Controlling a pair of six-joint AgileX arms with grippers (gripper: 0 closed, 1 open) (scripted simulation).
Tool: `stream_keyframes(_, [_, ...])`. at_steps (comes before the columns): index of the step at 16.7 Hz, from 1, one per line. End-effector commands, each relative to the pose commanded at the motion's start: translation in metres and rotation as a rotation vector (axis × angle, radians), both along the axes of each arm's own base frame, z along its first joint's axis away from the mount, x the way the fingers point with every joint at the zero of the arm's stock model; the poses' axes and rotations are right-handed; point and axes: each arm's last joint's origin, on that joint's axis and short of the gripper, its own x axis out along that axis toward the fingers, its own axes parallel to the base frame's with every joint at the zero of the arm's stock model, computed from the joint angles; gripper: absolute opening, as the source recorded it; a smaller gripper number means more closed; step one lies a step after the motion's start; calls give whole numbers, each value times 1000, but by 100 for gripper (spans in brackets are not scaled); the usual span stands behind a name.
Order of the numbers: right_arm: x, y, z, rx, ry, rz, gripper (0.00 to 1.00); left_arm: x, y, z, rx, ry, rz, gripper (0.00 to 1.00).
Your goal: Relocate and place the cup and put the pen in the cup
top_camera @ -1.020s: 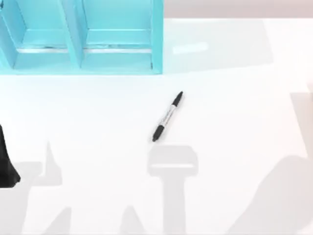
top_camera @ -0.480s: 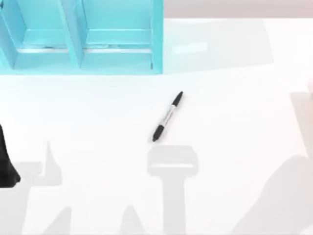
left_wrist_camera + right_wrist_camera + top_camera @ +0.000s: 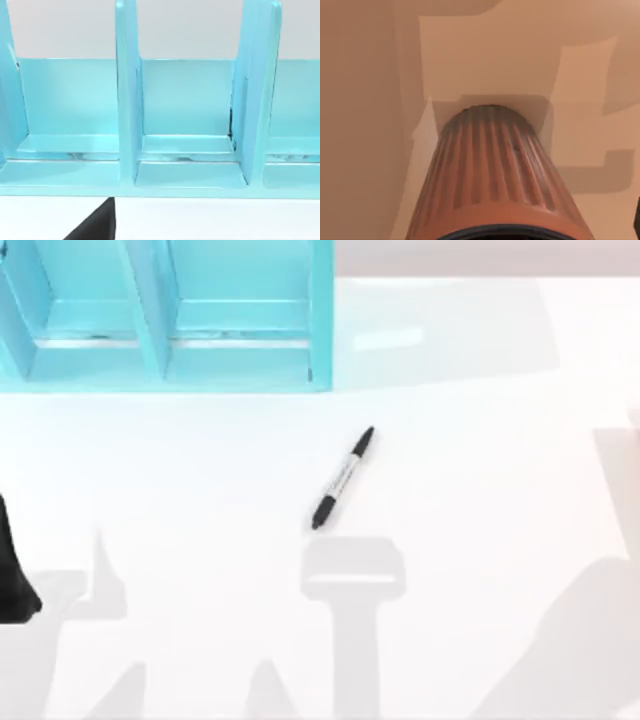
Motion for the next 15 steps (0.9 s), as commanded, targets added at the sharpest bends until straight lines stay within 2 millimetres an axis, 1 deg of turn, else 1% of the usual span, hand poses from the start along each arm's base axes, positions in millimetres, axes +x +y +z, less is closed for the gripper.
stream_keyframes(2, [0, 0, 0, 0, 0, 0, 2, 0, 0, 0, 0, 0, 0, 100])
stream_keyframes(3, [0, 0, 0, 0, 0, 0, 0, 0, 0, 0, 0, 0, 0, 100])
stream_keyframes(12, [0, 1, 1, 0, -1, -1, 0, 0, 0, 0, 0, 0, 0, 100])
stream_keyframes(13, [2, 3, 4, 0, -3, -4, 0, 0, 0, 0, 0, 0, 0, 100])
stream_keyframes(15, [8, 13, 17, -3, -9, -13, 0, 0, 0, 0, 0, 0, 0, 100])
